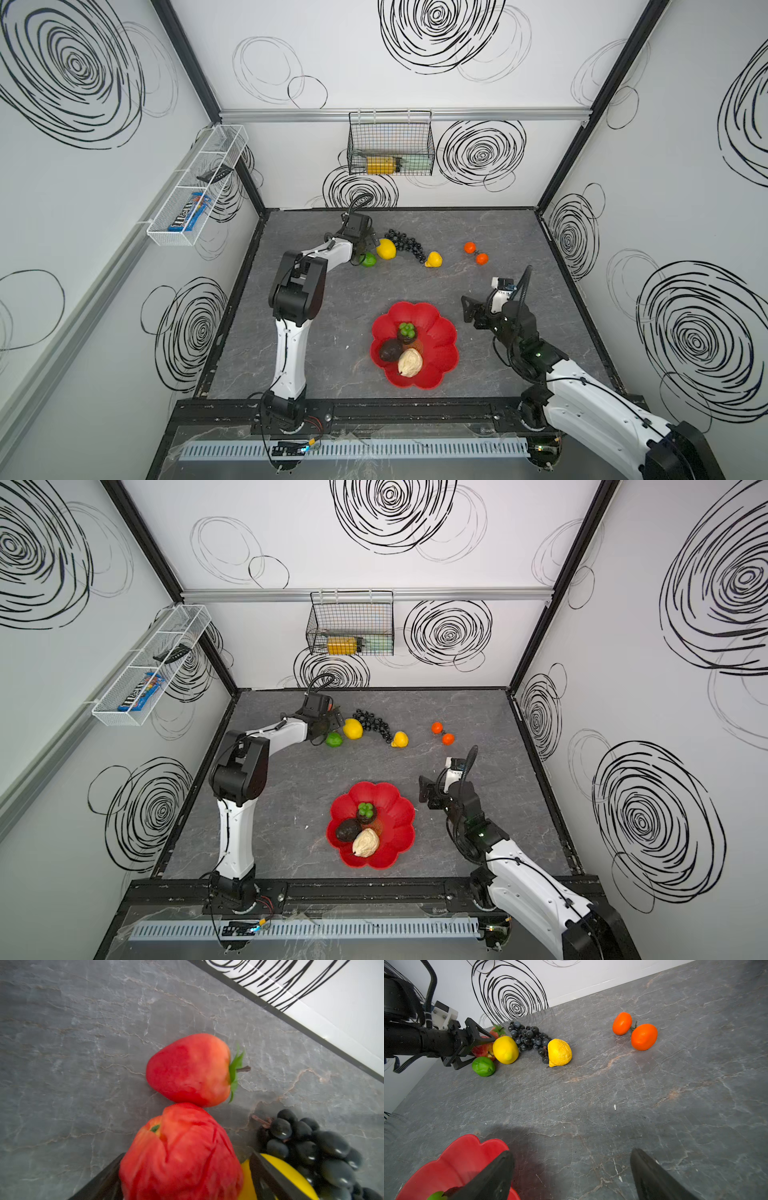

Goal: Place and organize the fake fruits in the fruit bowl
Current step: 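Lower the left gripper onto the red apple and close on it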

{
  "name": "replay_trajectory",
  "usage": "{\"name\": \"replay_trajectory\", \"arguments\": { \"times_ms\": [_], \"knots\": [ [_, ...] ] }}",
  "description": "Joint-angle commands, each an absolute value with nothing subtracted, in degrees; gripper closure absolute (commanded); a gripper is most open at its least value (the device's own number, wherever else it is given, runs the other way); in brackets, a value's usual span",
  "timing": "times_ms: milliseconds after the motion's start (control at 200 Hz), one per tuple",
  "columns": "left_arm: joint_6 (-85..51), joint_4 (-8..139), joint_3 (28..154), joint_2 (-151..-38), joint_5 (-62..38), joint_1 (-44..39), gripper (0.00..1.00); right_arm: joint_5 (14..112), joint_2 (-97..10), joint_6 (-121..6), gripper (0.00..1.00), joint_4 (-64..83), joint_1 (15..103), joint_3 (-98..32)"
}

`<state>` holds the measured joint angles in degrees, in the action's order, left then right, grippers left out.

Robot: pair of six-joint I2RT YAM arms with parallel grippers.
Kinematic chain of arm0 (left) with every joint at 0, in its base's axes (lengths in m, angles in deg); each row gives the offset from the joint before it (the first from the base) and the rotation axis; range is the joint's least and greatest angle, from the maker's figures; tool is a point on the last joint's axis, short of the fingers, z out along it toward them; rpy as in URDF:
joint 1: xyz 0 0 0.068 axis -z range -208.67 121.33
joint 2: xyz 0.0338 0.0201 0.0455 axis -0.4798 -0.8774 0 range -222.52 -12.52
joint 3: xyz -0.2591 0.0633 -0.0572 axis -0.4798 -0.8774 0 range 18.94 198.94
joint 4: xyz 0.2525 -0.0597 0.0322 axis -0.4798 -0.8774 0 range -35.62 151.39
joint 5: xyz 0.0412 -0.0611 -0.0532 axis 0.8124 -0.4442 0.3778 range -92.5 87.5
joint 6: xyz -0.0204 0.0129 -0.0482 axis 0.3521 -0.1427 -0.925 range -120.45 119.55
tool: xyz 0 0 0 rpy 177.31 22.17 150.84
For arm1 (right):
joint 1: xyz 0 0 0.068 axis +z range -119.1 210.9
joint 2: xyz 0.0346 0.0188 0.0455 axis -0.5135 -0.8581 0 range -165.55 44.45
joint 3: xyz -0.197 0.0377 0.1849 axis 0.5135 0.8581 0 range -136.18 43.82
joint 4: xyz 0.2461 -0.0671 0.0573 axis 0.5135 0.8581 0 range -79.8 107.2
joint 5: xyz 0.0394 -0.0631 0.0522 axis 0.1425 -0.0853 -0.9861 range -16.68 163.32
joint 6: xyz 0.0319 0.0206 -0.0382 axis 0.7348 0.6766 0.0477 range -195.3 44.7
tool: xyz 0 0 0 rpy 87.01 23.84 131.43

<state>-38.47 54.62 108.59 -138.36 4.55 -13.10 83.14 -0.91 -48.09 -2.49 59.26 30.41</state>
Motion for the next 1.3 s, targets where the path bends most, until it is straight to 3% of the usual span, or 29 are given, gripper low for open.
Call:
{"name": "replay_trajectory", "arguments": {
  "times_ms": [0, 110, 550, 751, 1296],
  "knots": [
    [-38.61, 55.05, 110.42, -139.54, 4.52, -14.07, 0.08, 82.48, -1.5, -47.61, 0.08, -4.22, 58.96, 30.54],
    [-38.25, 54.62, 110.61, -139.72, 4.38, -14.75, 0.09, 82.16, -2.27, -47.61, 0.08, -4.38, 58.85, 30.32],
    [-37.9, 57.62, 107.45, -138.67, 2.86, -15.22, 0.31, 81.93, -2.82, -47.62, 0.08, -4.49, 58.8, 30.36],
    [-37.63, 60.2, 102.44, -133.89, 4.33, -15.4, 0.31, 81.86, -2.82, -47.61, 0.08, -4.6, 58.68, 30.34],
    [-39.35, 72.04, 77.5, -107.35, 3.31, -19.26, 0.31, 78.47, -3.27, -48.73, 0.08, -5.57, 58.72, 30.04]
  ]
}}
